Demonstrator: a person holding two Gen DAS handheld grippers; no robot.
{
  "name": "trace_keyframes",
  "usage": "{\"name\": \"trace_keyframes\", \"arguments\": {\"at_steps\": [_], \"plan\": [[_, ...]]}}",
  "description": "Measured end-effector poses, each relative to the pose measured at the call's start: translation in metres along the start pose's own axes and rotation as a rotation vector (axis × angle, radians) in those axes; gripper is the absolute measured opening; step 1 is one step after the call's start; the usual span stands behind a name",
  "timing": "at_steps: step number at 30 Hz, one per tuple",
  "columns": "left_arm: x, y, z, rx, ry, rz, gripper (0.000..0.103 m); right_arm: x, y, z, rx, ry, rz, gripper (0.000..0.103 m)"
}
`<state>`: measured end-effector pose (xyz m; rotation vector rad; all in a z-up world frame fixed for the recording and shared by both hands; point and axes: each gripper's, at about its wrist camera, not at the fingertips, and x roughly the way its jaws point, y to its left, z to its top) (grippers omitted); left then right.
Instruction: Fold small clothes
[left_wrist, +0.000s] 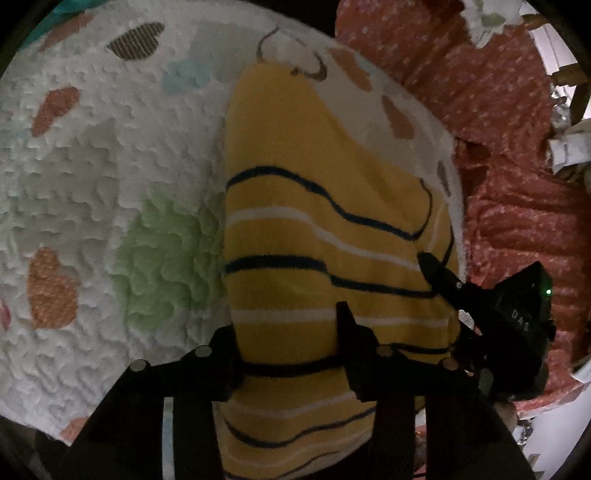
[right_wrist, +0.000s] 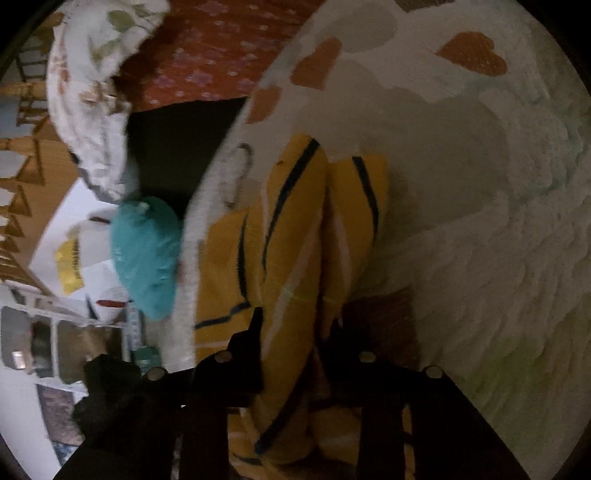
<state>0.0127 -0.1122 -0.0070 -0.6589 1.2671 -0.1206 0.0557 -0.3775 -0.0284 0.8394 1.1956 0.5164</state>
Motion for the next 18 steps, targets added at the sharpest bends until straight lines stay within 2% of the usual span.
{"name": "trace_keyframes", "arguments": {"at_steps": [2, 4, 7, 8, 9, 13, 15, 18], "plan": [[-0.011, 0.001, -0.005, 0.003, -0.018, 0.0, 0.043, -0.003, 0.005, -0.005, -0.003, -0.001, 0.025, 0.031], [-0.013, 0.007, -0.01, -0.005, -0.017, 0.013, 0.044, -0.002, 0.003, -0.009, -0.007, 0.004, 0.016, 0.031], [0.001, 0.018, -0.015, -0.029, 0.006, 0.113, 0.048, 0.009, -0.009, -0.011, -0.004, 0.012, -0.095, 0.039], [0.005, 0.023, -0.017, -0.036, 0.015, 0.123, 0.051, 0.012, -0.012, -0.013, -0.021, 0.002, -0.165, 0.045], [0.004, 0.026, -0.02, -0.044, 0.012, 0.107, 0.052, 0.01, -0.013, -0.014, -0.025, -0.007, -0.176, 0.048], [-0.028, 0.019, -0.03, 0.004, -0.066, 0.144, 0.051, -0.018, -0.008, -0.017, -0.044, -0.07, -0.179, 0.049], [-0.048, 0.014, -0.039, 0.032, -0.123, 0.154, 0.051, -0.038, 0.009, -0.019, -0.126, -0.106, -0.201, 0.049], [-0.076, 0.011, -0.06, 0.049, -0.197, 0.169, 0.051, -0.058, 0.038, -0.032, -0.226, -0.119, -0.183, 0.049]]}}
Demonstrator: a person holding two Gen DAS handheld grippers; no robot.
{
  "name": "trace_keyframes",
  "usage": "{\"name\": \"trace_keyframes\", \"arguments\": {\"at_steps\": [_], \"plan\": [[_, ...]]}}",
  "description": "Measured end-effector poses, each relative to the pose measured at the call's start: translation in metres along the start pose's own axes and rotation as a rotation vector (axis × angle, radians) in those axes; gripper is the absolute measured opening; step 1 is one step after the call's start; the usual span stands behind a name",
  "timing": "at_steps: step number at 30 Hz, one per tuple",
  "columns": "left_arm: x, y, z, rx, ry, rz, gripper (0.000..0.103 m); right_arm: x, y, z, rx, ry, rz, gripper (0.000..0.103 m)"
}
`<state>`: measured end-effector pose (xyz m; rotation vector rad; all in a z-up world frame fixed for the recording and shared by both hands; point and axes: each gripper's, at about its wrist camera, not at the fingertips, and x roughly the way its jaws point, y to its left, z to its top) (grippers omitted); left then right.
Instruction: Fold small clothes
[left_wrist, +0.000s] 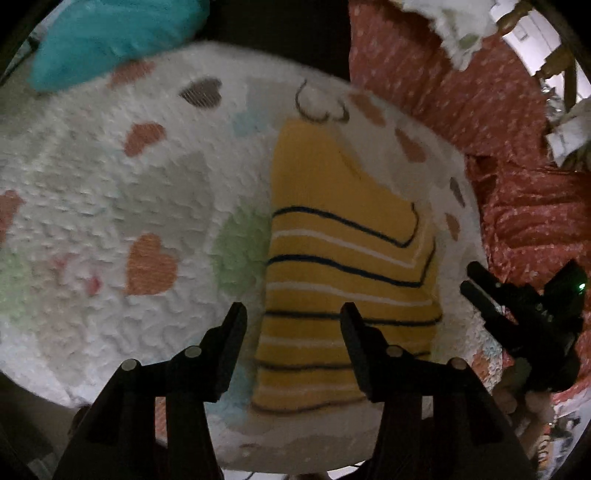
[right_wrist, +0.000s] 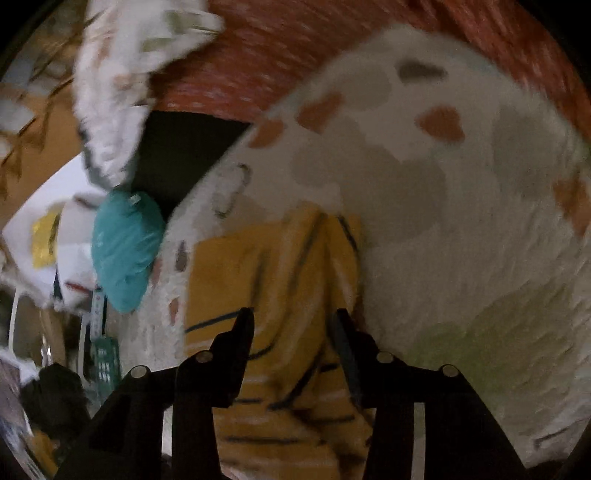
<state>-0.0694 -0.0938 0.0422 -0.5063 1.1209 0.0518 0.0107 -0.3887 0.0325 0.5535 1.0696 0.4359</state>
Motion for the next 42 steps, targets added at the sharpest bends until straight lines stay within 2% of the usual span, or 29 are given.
{"name": "trace_keyframes", "arguments": {"at_steps": [4, 7, 12, 14, 15, 17, 22, 26, 28, 30, 33, 35, 38, 42], "plan": [[-0.039, 0.009, -0.024, 0.001, -0.098, 0.045, 0.052, -0.018, 0.033, -0.022, -0.12, -0.01, 0.031, 0.049], [-0.066, 0.008, -0.035, 0.03, -0.171, 0.105, 0.052, -0.02, 0.037, -0.047, -0.169, 0.013, 0.012, 0.049], [-0.111, 0.003, -0.055, 0.128, -0.306, 0.243, 0.056, -0.024, 0.022, -0.07, -0.25, 0.068, -0.158, 0.049], [-0.128, 0.002, -0.063, 0.139, -0.364, 0.277, 0.062, -0.033, 0.018, -0.069, -0.28, 0.046, -0.229, 0.049], [-0.135, 0.002, -0.067, 0.134, -0.387, 0.284, 0.065, -0.038, 0.015, -0.069, -0.282, 0.033, -0.238, 0.049], [-0.148, 0.003, -0.073, 0.102, -0.425, 0.287, 0.067, -0.05, 0.009, -0.067, -0.231, 0.004, -0.21, 0.049], [-0.163, 0.005, -0.087, 0.042, -0.428, 0.268, 0.067, -0.061, 0.024, -0.077, -0.194, -0.042, -0.118, 0.049], [-0.173, 0.0, -0.109, 0.053, -0.432, 0.281, 0.067, -0.041, 0.05, -0.091, -0.199, -0.007, -0.045, 0.049], [-0.179, -0.001, -0.118, 0.061, -0.44, 0.293, 0.068, -0.021, 0.061, -0.1, -0.247, 0.027, -0.059, 0.049], [-0.187, 0.0, -0.127, 0.056, -0.45, 0.298, 0.068, 0.004, 0.059, -0.107, -0.276, 0.075, -0.112, 0.049], [-0.201, 0.002, -0.137, 0.051, -0.483, 0.317, 0.073, 0.031, 0.03, -0.114, -0.188, 0.153, -0.196, 0.049], [-0.212, 0.003, -0.142, 0.055, -0.516, 0.335, 0.075, 0.028, 0.012, -0.12, -0.113, 0.153, -0.176, 0.049], [-0.225, -0.001, -0.147, 0.053, -0.595, 0.37, 0.083, 0.002, 0.009, -0.127, -0.091, 0.104, -0.129, 0.049], [-0.241, -0.018, -0.156, 0.047, -0.754, 0.462, 0.103, -0.036, 0.021, -0.133, -0.128, 0.008, -0.118, 0.053]]}}
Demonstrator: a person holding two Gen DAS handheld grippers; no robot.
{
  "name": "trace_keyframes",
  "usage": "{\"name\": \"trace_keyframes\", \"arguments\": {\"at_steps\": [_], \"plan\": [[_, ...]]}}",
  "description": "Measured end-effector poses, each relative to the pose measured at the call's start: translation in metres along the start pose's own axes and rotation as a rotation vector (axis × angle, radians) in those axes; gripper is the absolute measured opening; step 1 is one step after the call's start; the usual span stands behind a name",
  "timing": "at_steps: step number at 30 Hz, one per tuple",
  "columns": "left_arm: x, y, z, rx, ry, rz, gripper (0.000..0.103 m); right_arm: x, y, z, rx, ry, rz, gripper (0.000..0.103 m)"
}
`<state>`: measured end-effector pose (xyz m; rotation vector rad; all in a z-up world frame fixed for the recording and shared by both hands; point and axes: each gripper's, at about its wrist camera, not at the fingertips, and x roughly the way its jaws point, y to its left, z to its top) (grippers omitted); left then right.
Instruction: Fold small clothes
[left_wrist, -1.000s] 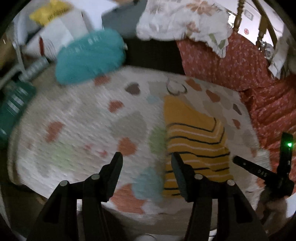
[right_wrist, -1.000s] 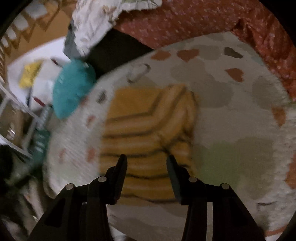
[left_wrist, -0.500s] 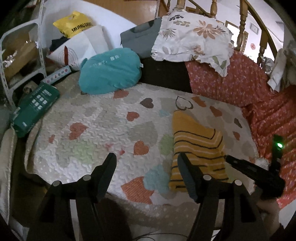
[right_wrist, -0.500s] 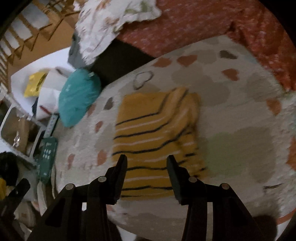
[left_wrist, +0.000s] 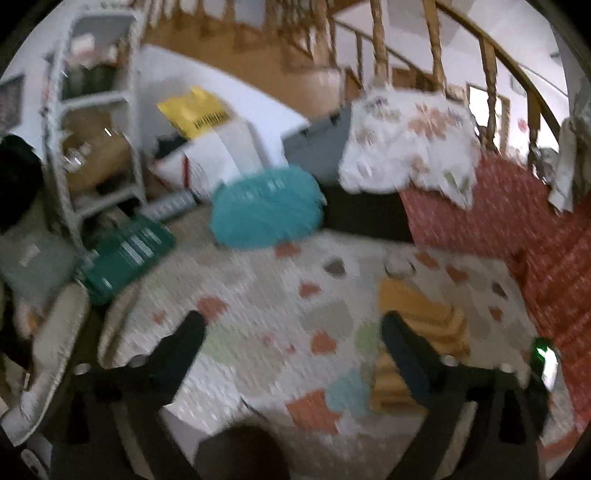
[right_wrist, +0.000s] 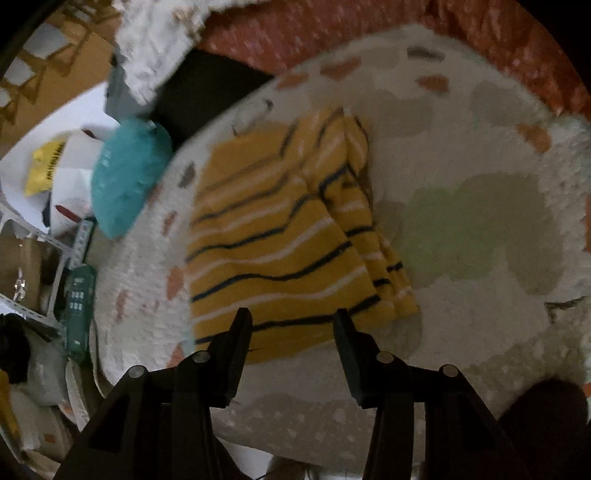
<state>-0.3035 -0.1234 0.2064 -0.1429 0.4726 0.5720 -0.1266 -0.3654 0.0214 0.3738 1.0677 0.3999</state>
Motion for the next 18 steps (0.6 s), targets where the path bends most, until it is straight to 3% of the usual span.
{"name": "trace_keyframes", "arguments": {"at_steps": [5, 8, 12, 18], "plan": [[-0.009, -0.018, 0.008, 0.062, -0.09, 0.043, 0.103, -0.039, 0.016, -0.007, -0.065, -0.12, -0.046, 0.059], [0.003, -0.038, 0.018, 0.139, -0.066, 0.042, 0.103, -0.047, 0.023, -0.007, -0.079, -0.147, -0.054, 0.059], [0.03, -0.054, 0.019, 0.136, 0.074, -0.049, 0.103, -0.045, 0.03, -0.009, -0.1, -0.16, -0.075, 0.06], [0.072, -0.075, -0.028, 0.148, 0.329, -0.125, 0.103, -0.038, 0.029, -0.012, -0.151, -0.155, -0.138, 0.061]]}}
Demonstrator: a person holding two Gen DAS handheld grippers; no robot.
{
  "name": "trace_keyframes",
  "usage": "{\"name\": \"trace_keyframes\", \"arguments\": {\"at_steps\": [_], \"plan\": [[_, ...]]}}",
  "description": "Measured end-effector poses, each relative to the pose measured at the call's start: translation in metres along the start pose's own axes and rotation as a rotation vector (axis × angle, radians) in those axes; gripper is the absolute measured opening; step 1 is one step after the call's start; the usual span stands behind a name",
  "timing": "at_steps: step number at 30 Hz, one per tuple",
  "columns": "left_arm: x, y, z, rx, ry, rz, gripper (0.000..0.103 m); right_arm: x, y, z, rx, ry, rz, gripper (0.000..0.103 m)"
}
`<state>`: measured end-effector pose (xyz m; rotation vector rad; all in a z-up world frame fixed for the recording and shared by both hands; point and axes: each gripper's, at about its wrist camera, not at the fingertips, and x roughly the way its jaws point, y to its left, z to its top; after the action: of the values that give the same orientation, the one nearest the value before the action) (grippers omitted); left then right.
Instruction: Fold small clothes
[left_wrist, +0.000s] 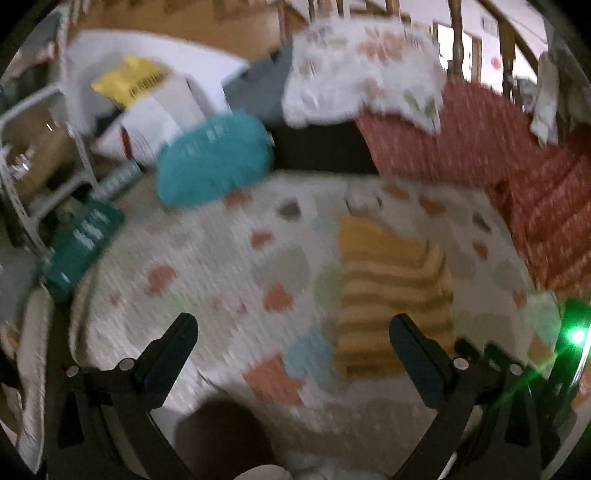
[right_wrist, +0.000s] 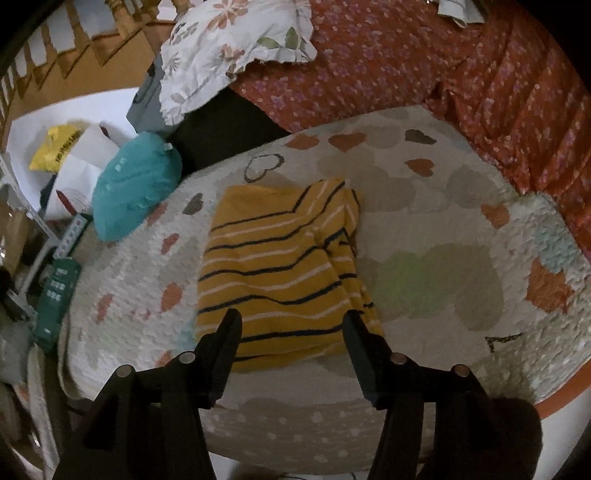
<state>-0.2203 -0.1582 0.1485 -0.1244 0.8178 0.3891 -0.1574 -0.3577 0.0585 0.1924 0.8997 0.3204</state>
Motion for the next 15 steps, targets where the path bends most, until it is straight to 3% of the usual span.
{"name": "trace_keyframes", "arguments": {"at_steps": [5, 15], "plan": [[0.023, -0.012, -0.017, 0.01, 0.123, -0.047, 0.103, 0.008, -0.004, -0.002, 0.002, 0.025, -0.013, 0.062], [0.029, -0.017, -0.02, 0.024, 0.142, -0.053, 0.103, 0.017, -0.001, -0.008, -0.019, 0.053, -0.03, 0.063]]}}
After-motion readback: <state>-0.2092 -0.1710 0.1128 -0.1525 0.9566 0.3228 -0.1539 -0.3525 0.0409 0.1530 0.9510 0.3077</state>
